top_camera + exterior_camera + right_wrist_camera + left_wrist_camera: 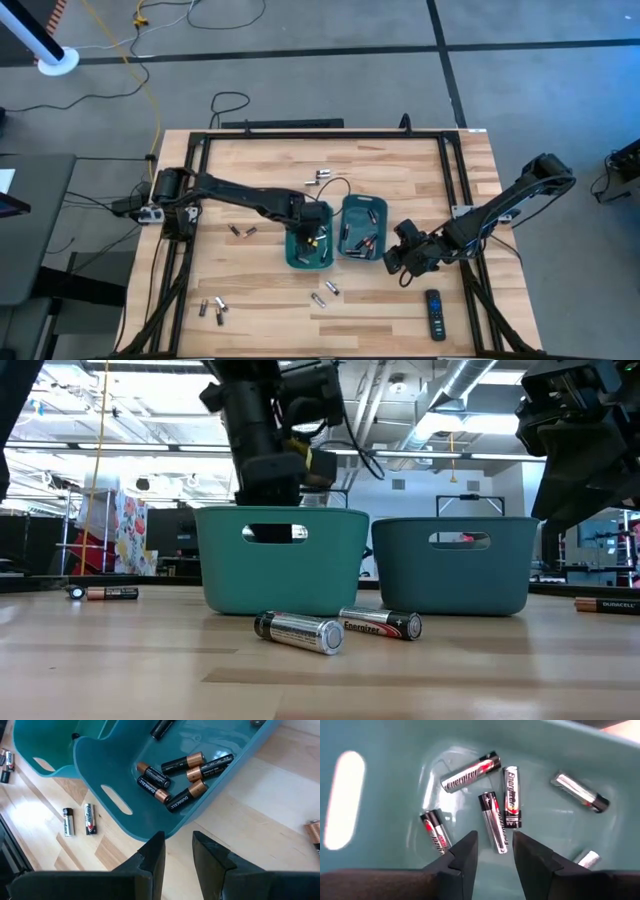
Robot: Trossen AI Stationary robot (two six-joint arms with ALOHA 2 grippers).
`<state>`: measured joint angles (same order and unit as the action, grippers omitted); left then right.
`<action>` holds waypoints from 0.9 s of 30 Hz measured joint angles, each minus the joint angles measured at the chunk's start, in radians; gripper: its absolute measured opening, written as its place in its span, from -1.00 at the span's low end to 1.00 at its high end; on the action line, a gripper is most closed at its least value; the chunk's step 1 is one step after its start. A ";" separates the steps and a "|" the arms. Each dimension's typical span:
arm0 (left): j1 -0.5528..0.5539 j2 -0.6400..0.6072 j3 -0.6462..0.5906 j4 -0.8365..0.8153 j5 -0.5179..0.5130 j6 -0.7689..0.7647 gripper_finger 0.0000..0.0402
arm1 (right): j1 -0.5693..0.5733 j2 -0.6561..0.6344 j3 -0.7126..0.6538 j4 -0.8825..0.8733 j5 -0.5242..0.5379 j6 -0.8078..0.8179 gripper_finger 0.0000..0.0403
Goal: Sort batteries
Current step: Put the black battery into the blue bin
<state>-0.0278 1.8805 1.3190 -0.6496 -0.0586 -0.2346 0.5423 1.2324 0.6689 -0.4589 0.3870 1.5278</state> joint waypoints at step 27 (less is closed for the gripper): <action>0.005 -0.470 -0.162 -0.056 -0.147 -0.093 -0.41 | 0.000 -0.326 0.000 -0.407 -0.026 -0.091 -0.42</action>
<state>-0.0223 1.4101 1.1573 -0.7056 -0.2053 -0.3274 0.5424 0.9061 0.6693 -0.8660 0.3611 1.4371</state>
